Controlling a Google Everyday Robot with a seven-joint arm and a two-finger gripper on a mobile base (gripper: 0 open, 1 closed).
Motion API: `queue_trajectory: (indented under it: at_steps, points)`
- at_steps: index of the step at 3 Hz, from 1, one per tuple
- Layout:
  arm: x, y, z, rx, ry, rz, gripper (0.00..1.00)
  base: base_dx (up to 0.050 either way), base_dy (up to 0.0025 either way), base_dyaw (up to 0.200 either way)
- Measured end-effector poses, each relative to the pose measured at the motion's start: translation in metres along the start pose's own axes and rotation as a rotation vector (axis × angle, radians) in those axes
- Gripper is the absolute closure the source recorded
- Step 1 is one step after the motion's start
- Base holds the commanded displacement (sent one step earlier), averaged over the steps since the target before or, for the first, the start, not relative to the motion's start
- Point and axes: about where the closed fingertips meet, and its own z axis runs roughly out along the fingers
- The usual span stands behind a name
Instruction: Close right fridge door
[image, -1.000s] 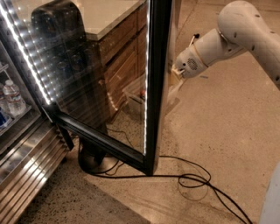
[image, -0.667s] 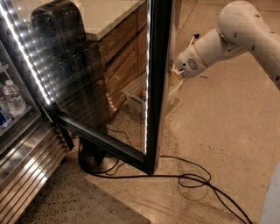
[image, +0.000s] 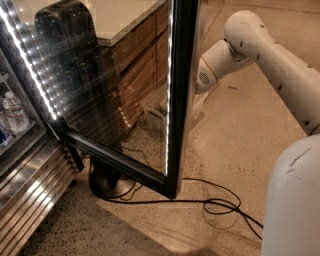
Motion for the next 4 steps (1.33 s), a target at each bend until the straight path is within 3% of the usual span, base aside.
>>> queue_trajectory:
  at_steps: [1, 2, 3, 4]
  points:
    - [-0.008, 0.03, 0.022, -0.14, 0.026, -0.064, 1.0, 0.0, 0.0, 0.0]
    - [-0.007, 0.028, 0.021, -0.14, 0.026, -0.064, 1.0, 0.0, 0.0, 0.0]
    - [-0.016, 0.07, 0.033, -0.271, 0.031, -0.141, 1.0, 0.0, 0.0, 0.0]
    - [-0.016, 0.073, 0.035, -0.285, 0.033, -0.147, 1.0, 0.0, 0.0, 0.0]
